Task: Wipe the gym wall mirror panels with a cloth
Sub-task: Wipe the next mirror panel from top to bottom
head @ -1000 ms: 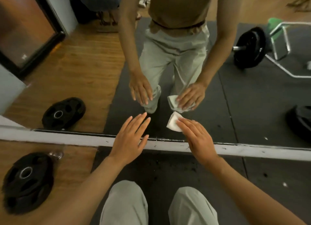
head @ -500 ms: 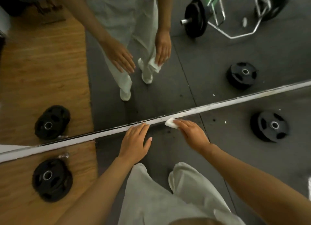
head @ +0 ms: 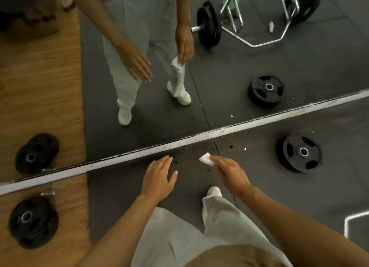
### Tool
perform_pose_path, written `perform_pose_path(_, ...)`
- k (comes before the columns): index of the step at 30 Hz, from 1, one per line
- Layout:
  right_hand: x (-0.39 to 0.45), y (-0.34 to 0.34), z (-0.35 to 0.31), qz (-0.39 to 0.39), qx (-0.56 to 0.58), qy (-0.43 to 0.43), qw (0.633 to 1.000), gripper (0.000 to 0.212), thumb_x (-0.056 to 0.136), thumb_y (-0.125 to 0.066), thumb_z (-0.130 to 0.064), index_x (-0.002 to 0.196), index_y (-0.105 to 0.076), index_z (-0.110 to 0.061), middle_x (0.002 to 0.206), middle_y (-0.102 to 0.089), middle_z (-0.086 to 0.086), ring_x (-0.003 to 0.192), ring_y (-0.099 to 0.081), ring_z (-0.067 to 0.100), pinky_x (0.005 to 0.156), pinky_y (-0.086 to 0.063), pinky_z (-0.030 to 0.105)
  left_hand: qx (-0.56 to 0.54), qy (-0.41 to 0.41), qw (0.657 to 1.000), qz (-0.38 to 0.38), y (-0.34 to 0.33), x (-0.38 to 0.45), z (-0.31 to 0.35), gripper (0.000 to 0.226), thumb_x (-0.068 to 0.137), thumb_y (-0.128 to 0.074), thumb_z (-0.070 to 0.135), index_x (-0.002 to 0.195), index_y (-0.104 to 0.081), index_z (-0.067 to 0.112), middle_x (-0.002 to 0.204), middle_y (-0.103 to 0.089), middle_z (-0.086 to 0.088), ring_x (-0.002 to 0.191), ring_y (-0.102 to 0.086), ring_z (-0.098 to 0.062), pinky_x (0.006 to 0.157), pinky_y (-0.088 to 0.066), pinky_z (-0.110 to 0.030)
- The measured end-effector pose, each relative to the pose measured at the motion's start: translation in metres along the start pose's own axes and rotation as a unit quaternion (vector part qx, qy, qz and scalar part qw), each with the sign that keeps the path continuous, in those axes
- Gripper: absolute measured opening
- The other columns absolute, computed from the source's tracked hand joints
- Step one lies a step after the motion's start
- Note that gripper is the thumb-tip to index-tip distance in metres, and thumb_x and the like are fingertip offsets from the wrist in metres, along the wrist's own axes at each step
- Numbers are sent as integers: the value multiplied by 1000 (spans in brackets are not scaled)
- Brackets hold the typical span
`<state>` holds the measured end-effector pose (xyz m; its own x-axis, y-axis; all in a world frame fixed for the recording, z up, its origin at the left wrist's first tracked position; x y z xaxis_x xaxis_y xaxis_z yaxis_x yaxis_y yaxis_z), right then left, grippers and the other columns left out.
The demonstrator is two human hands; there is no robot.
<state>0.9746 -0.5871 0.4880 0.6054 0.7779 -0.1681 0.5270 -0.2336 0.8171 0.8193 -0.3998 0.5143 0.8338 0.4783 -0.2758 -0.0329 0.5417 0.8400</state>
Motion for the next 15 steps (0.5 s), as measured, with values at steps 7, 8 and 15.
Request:
perform_pose_path(7, 13, 81, 68, 20, -29, 18, 999, 38, 94, -50, -19, 128, -64, -8, 122, -68, 14, 104, -66, 38, 89, -53, 45, -37, 24, 999, 5, -28, 25, 98, 57, 103, -43, 42, 154, -29, 21, 161, -28, 4, 148, -23, -14, 119, -6, -23)
perform_pose_path(8, 16, 89, 73, 27, -32, 22, 999, 38, 94, -51, -18, 128, -64, -8, 122, -68, 14, 103, -66, 37, 89, -53, 45, -34, 19, 999, 10, -28, 30, 106, 57, 103, -43, 42, 154, -29, 21, 161, -28, 4, 148, -22, -13, 117, -2, -21)
perform_pose_path(15, 38, 125, 59, 108, -9, 51, 993, 43, 98, -42, -30, 130, -62, -10, 123, -67, 11, 108, -65, 33, 93, -51, 42, -47, -62, 995, 57, -4, 68, 130, 55, 101, -47, 41, 151, -37, 19, 157, -36, 2, 145, -30, -14, 120, -8, -24)
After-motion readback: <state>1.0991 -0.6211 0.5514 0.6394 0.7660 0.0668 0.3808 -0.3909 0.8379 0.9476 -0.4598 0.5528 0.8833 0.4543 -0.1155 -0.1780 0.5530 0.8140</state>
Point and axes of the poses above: each hand's wrist, its own x-axis towards the middle knuckle, its own y-axis out of the back of the hand, z = x × y, the point moved 6 cm from there along x, towards the middle knuckle
